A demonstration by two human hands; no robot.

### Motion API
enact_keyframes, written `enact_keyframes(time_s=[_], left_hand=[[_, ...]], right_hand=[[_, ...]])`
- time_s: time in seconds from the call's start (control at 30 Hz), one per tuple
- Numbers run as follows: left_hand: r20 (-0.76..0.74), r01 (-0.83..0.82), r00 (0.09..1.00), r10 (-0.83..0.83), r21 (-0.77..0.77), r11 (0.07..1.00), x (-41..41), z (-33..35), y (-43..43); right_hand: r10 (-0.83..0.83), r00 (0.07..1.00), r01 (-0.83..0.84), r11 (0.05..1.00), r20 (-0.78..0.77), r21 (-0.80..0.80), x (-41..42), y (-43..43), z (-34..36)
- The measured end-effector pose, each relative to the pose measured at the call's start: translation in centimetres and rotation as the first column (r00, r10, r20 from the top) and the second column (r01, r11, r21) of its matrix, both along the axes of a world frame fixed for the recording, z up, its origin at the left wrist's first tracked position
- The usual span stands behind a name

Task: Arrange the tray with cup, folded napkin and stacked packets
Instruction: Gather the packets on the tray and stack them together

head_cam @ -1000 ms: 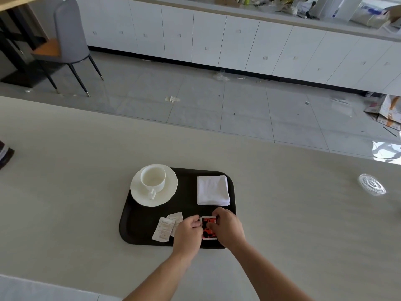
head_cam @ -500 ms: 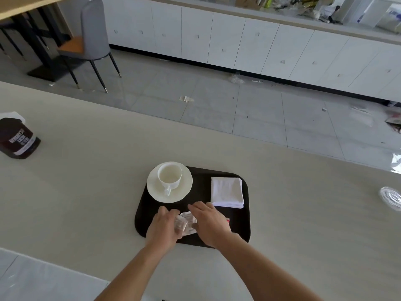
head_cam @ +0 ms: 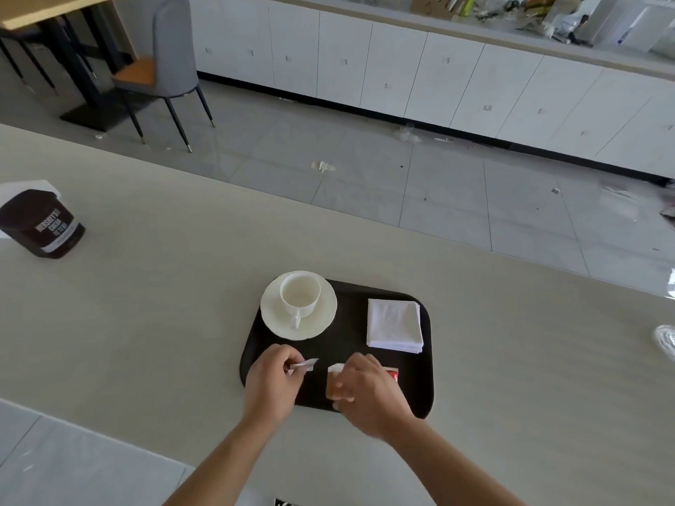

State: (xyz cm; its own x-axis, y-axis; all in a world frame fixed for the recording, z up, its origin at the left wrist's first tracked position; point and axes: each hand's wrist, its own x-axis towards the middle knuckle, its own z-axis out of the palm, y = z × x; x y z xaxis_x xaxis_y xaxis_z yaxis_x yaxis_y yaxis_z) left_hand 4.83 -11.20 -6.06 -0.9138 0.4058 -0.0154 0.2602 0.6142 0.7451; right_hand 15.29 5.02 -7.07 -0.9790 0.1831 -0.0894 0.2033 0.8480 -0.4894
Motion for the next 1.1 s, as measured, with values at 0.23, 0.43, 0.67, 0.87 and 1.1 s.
enact_keyframes(time_s=[0.23, 0.43, 0.67, 0.87, 1.1], left_hand=[[0.02, -0.008, 1.0, 0.008, 0.016, 1.0, 0.7, -0.3, 0.1], [0.292, -0.082, 0.956, 0.037, 0.142, 0.986, 1.1, 0.4, 2.6], [0.618, -0.289, 0.781, 0.09, 0.23, 0.929, 1.9, 0.2, 4.5], [0.613, -0.202, 0.79, 0.028, 0.217, 0.955, 2.4, -0.3, 3.5], [0.633, -0.221, 0.773, 0.05, 0.193, 0.956, 2.0, -0.1, 4.1]], right_hand=[[-0.341, 0.94, 0.335, 0.934, -0.031, -0.122, 2.0, 1.4, 0.2], [-0.351, 0.924, 0.383, 0.825, 0.154, -0.415, 0.5, 1.7, 1.8], [-0.49, 0.865, 0.479, 0.748, 0.104, -0.459, -0.2, 0.7, 2.3], [-0.494, 0.865, 0.469, 0.859, -0.089, -0.208, 0.4, 0.5, 1.8], [-0.373, 0.927, 0.332, 0.859, -0.031, -0.39, 1.1, -1.0, 1.7]])
